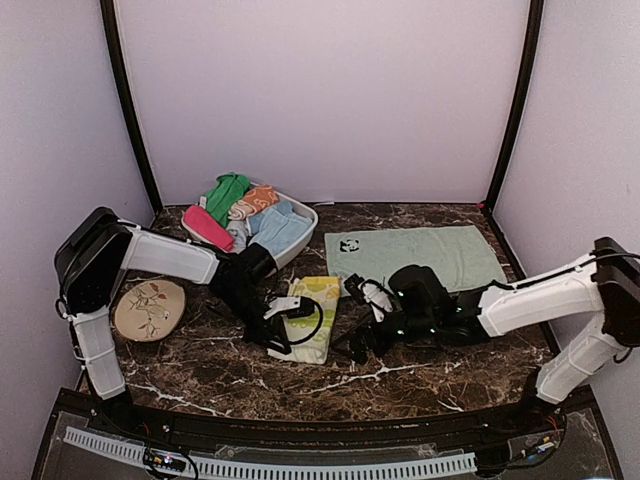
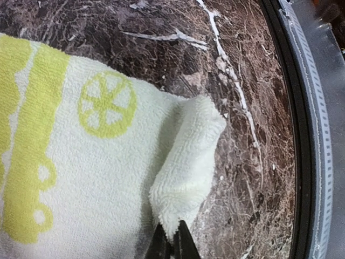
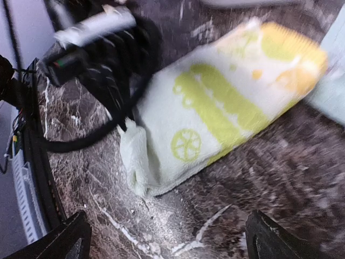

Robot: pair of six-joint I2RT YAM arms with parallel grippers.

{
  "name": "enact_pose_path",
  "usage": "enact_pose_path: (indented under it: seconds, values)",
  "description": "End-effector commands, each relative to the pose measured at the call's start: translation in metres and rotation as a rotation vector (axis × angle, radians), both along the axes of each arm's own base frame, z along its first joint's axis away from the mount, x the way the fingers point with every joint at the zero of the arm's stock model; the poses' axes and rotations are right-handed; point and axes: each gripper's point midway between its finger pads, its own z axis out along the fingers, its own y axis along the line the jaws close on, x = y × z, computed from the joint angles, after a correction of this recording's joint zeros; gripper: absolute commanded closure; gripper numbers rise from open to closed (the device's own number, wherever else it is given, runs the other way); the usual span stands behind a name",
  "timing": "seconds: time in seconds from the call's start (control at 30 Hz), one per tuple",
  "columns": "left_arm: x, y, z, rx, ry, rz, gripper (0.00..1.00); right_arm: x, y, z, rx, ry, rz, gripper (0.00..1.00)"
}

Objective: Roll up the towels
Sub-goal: Roll the towel at the center of the board.

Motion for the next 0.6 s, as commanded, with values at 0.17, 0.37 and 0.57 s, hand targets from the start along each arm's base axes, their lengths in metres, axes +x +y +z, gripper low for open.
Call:
enact_pose_path:
  seconds: [0.17,0.37,0.57]
  values:
    - [-0.021,0.004,0.01,0.022,0.252,0.002,1.0,0.04,-0.063,0.086,0.104,-0.529,-0.372,0.05]
    - [-0.022,-0.002,0.024,0.018,0.437,0.03,1.0,-0.039,-0.02,0.067,-0.011,-0.814,0.127,0.0]
    - [-0.014,-0.005,0.015,0.057,0.477,0.076,1.0,-0.069,0.018,0.033,-0.221,-1.034,0.372,0.03]
